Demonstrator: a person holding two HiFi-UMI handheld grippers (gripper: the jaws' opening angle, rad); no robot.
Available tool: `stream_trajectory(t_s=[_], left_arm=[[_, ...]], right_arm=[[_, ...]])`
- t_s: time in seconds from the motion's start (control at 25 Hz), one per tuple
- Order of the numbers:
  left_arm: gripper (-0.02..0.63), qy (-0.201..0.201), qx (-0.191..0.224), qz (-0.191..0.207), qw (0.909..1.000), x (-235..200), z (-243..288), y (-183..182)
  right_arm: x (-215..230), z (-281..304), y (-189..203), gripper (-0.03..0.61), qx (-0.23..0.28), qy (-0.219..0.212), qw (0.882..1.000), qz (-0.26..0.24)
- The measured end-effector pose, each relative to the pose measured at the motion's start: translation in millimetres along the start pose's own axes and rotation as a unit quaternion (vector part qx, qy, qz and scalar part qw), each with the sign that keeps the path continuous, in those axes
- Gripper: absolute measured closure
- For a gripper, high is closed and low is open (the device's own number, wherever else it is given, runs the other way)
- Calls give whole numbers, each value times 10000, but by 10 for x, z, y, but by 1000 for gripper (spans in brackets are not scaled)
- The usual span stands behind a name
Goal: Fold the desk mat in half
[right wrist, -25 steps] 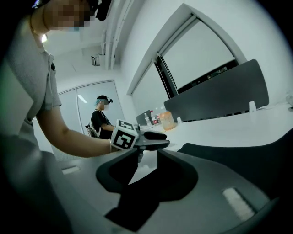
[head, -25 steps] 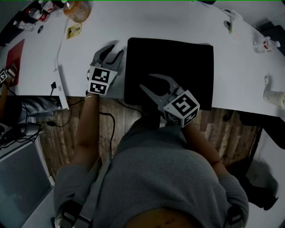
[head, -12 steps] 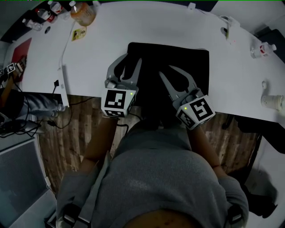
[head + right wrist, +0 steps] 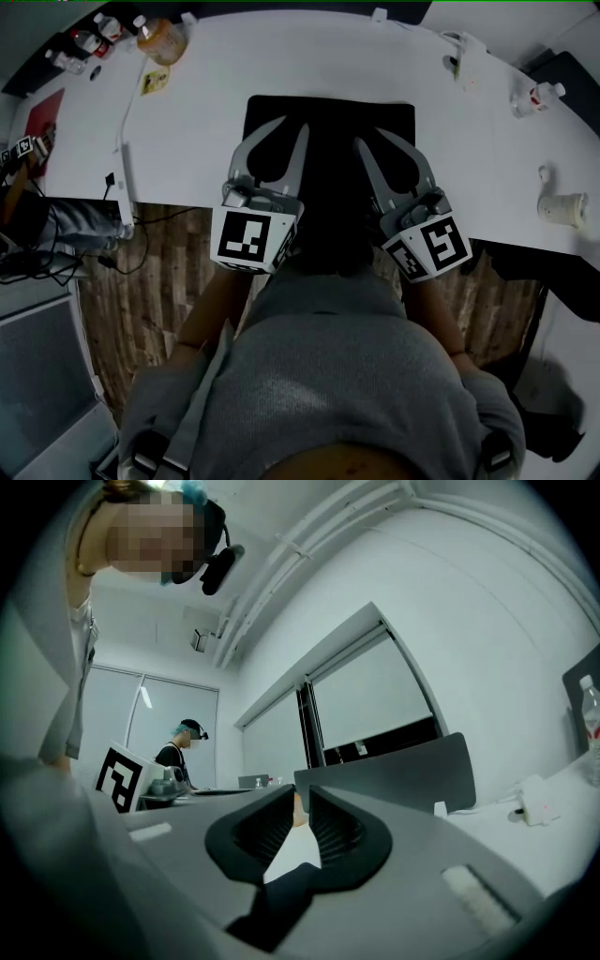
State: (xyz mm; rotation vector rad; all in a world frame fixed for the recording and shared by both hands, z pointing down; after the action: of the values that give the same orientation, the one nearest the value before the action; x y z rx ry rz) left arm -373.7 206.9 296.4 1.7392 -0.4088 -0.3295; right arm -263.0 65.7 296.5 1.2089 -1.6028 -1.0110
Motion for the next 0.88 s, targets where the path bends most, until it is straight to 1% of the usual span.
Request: stream_trajectory(t_s=[0.12,0.2,0.52,0.72,0.88], left_arm=[[597,-100,41,-86,9999,119,35,-92],[619,-151,129,-134,9997,189,56,-136],[618,-162,316,-129,9993,413,144,-209],[618,-245,342,-122,9990,480,150,-235],[618,-313,343,-121,9988,494,126,-237]], right_arm=[[71,-62,-96,577,39,4,9999,125],[114,-101,-151,577,49,-12,9999,124],[213,-199,-281,577,61,-178,9998,107],[245,-226,-336,577,89,-236,9997,72],[233,-236,-328,577,12,-301,9995,-10]])
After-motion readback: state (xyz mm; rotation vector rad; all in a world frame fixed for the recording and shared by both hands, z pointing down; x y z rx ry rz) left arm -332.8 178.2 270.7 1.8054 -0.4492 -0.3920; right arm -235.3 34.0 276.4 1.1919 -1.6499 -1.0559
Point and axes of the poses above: the fingertips, and each gripper's own axes: z forward along the fingers, x to its right, y out of its underside, the point moved 8 cm from there along -z, backward along the fingers, and after that the axes turned 12 degrees about x, right-handed, at the moved point
